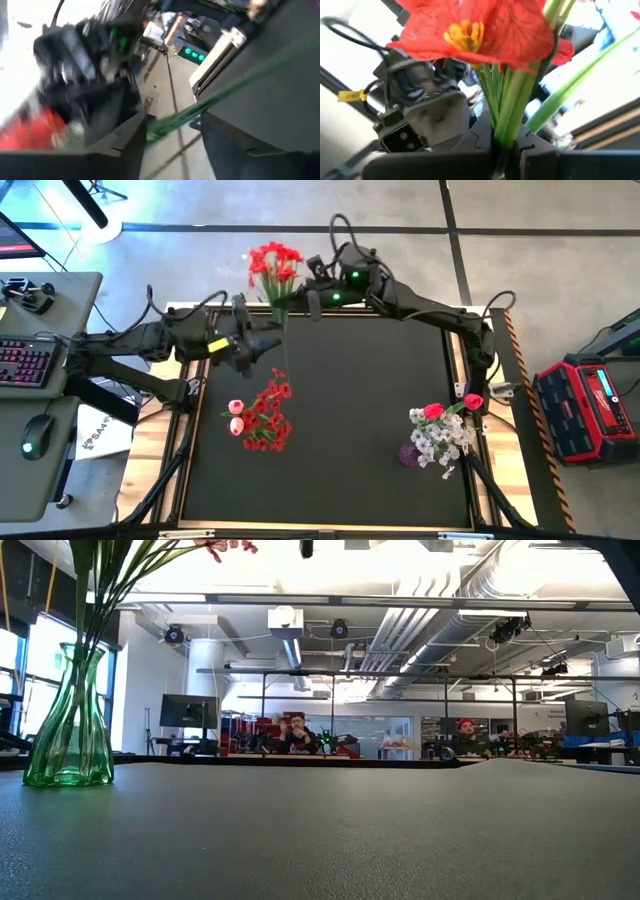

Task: Sort flowers into vase by color
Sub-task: Put the red flower into the green vase

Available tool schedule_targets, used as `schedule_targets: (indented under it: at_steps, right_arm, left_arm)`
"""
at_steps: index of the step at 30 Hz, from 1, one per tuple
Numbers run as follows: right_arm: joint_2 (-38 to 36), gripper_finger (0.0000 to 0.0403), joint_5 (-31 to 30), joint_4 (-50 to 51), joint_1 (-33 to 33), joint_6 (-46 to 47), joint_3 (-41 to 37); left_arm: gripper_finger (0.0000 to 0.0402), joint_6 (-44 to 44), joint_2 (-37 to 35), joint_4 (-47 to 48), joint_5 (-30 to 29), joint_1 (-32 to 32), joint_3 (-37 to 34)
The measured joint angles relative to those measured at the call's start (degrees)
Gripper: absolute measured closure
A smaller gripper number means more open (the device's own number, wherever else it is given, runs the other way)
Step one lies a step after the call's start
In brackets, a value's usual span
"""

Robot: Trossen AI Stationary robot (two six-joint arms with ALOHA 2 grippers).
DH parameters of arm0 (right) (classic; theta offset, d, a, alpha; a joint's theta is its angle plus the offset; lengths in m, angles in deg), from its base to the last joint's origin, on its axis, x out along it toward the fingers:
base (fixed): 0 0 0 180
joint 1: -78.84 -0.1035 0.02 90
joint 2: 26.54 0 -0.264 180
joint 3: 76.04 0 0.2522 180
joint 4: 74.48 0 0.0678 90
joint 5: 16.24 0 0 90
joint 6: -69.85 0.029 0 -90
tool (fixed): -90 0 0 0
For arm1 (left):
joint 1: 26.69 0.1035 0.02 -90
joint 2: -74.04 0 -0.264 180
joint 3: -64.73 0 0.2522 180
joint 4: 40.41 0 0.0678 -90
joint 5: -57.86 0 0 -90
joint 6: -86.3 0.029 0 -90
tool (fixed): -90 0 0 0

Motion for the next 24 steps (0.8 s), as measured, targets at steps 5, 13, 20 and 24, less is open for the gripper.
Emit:
schedule_targets:
  at_steps: [5,13,20,24]
  right_arm:
    - [-3.3,0.0402,-7.4,0.2,0.0,-11.1,0.0]
    - [-5.9,0.0403,-6.0,0.8,-0.4,-24.2,0.0]
    - [-5.4,0.0403,-4.9,0.9,-1.6,-32.6,0.0]
    - [-5.4,0.0403,-3.6,0.8,-1.6,-32.8,0.0]
  left_arm:
    - [0.0195,-19.2,-2.0,-2.6,-5.2,0.3,0.0]
    - [0.0194,-47.2,-5.4,-6.3,6.5,8.5,0.0]
    - [0.0194,-65.0,1.6,-6.0,29.0,16.7,0.0]
    - [0.0194,-69.3,3.9,-8.3,30.5,18.4,0.0]
